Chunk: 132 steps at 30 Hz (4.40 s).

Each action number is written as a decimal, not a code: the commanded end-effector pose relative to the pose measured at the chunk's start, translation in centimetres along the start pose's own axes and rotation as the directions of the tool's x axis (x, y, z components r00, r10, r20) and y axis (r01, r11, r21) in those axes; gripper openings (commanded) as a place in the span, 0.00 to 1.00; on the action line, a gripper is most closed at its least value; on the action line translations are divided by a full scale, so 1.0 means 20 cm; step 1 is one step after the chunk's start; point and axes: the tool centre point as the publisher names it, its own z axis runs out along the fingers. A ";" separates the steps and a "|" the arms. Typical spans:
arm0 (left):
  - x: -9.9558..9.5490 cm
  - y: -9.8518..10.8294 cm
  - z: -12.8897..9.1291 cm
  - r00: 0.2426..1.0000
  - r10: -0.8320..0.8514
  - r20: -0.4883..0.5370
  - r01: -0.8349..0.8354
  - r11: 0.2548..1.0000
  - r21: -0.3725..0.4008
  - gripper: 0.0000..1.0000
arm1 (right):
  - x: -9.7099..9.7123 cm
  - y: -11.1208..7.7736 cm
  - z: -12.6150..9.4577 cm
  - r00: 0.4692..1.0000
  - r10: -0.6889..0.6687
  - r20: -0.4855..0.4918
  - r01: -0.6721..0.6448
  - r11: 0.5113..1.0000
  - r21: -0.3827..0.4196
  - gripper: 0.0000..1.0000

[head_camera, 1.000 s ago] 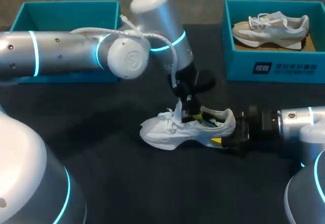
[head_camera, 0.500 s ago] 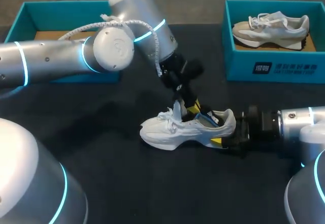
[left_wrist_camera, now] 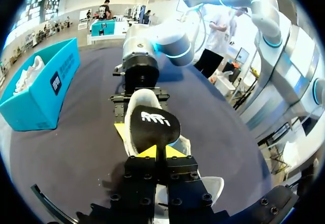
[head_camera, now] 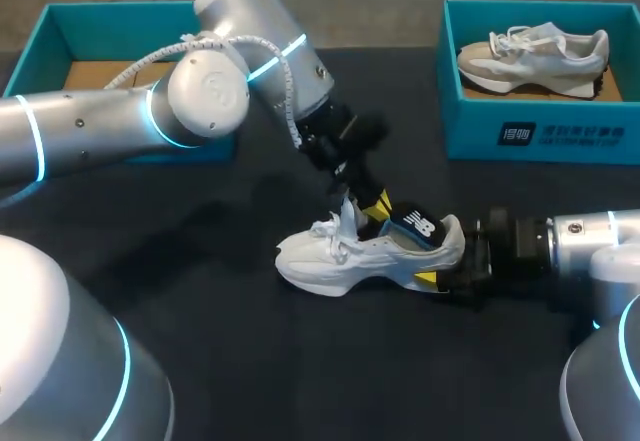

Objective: Take the shoe out of the shoebox, open the shoe tongue, remove and reinsert the insole, then place the shoe into the shoebox

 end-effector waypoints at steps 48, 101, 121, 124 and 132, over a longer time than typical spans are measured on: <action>0.20 -0.21 0.01 0.811 0.319 0.490 -0.130 0.915 -0.381 0.51 | 0.00 0.00 0.01 1.000 0.000 0.002 0.000 1.000 0.002 0.00; 0.02 -0.20 0.13 0.557 0.551 0.622 0.005 0.746 -0.665 0.00 | 0.00 0.00 0.01 1.000 0.000 0.002 0.000 1.000 0.002 0.00; 0.05 -0.20 0.05 0.569 0.380 0.729 0.021 0.880 -0.474 0.00 | 0.00 0.00 0.01 1.000 0.000 0.002 0.000 1.000 0.002 0.00; 0.05 -0.21 0.04 0.572 0.368 0.733 0.021 0.887 -0.462 0.00 | 0.00 0.00 0.01 1.000 0.000 0.002 0.000 1.000 0.002 0.00; 0.05 -0.21 0.05 0.576 0.372 0.728 0.026 0.882 -0.471 0.00 | 0.00 0.00 0.01 1.000 0.000 0.002 0.000 1.000 0.002 0.00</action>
